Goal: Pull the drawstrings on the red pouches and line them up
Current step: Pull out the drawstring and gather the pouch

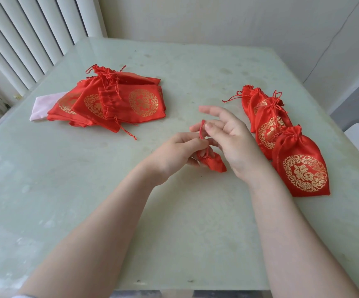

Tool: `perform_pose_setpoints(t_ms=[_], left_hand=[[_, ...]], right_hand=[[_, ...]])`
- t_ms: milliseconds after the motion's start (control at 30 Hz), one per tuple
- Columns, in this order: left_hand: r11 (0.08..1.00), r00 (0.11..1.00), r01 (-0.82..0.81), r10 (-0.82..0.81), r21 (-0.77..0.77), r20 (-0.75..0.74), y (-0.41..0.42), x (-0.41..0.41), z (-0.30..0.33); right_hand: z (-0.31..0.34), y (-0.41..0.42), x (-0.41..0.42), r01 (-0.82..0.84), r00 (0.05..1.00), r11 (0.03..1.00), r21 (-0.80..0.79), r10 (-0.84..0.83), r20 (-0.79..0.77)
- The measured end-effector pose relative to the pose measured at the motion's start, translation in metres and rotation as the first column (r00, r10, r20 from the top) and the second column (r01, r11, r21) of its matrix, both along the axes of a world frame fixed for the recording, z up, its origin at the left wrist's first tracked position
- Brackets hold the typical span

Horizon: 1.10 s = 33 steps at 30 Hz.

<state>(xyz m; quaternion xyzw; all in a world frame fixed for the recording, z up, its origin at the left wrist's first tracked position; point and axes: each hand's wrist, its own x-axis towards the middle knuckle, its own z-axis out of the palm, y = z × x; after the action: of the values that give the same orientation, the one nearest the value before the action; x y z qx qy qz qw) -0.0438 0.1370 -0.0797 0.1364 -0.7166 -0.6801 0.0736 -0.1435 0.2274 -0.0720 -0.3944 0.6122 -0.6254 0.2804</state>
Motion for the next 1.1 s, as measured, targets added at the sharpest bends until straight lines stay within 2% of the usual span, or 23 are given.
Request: perform_pose_setpoints(t_ms=[67,133,233,333,500,667,767,967,1100], left_hand=[[0.999,0.999,-0.042,0.042,0.013,0.000,-0.002,-0.001,0.000],[0.995,0.995,-0.101,0.101,0.019,-0.017,-0.004,-0.001,-0.001],[0.981,0.981,-0.189,0.190,0.034,-0.040,-0.007,-0.003,-0.003],[0.970,0.970,-0.239,0.240,0.042,-0.032,-0.009,-0.003,-0.003],[0.956,0.957,-0.287,0.290,0.064,-0.028,-0.013,-0.003,-0.003],[0.944,0.949,-0.311,0.314,0.113,-0.016,-0.011,-0.003,-0.002],[0.942,0.947,-0.321,0.323,0.101,0.004,-0.010,-0.003,-0.001],[0.955,0.955,-0.296,0.296,0.005,-0.003,-0.011,-0.002,-0.001],[0.952,0.953,-0.301,0.302,-0.050,0.006,-0.011,0.000,0.000]], right_hand=[[-0.002,0.001,-0.003,0.011,1.000,1.000,0.004,-0.011,-0.011],[-0.003,0.002,-0.005,0.020,0.988,0.999,0.035,-0.015,-0.151],[-0.007,0.002,-0.004,0.034,0.923,0.998,0.058,-0.009,-0.385],[-0.010,-0.001,-0.001,0.084,0.867,0.996,0.036,-0.055,-0.495],[-0.011,-0.002,-0.002,0.166,0.842,0.986,-0.026,-0.155,-0.517],[-0.008,-0.001,0.001,0.180,0.826,0.979,-0.092,-0.202,-0.526],[-0.009,0.001,-0.001,0.187,0.836,0.981,-0.049,-0.185,-0.517],[-0.007,0.000,0.002,0.095,0.898,0.994,0.059,-0.060,-0.435],[-0.007,-0.002,0.004,0.178,0.880,0.983,0.037,-0.142,-0.453]])
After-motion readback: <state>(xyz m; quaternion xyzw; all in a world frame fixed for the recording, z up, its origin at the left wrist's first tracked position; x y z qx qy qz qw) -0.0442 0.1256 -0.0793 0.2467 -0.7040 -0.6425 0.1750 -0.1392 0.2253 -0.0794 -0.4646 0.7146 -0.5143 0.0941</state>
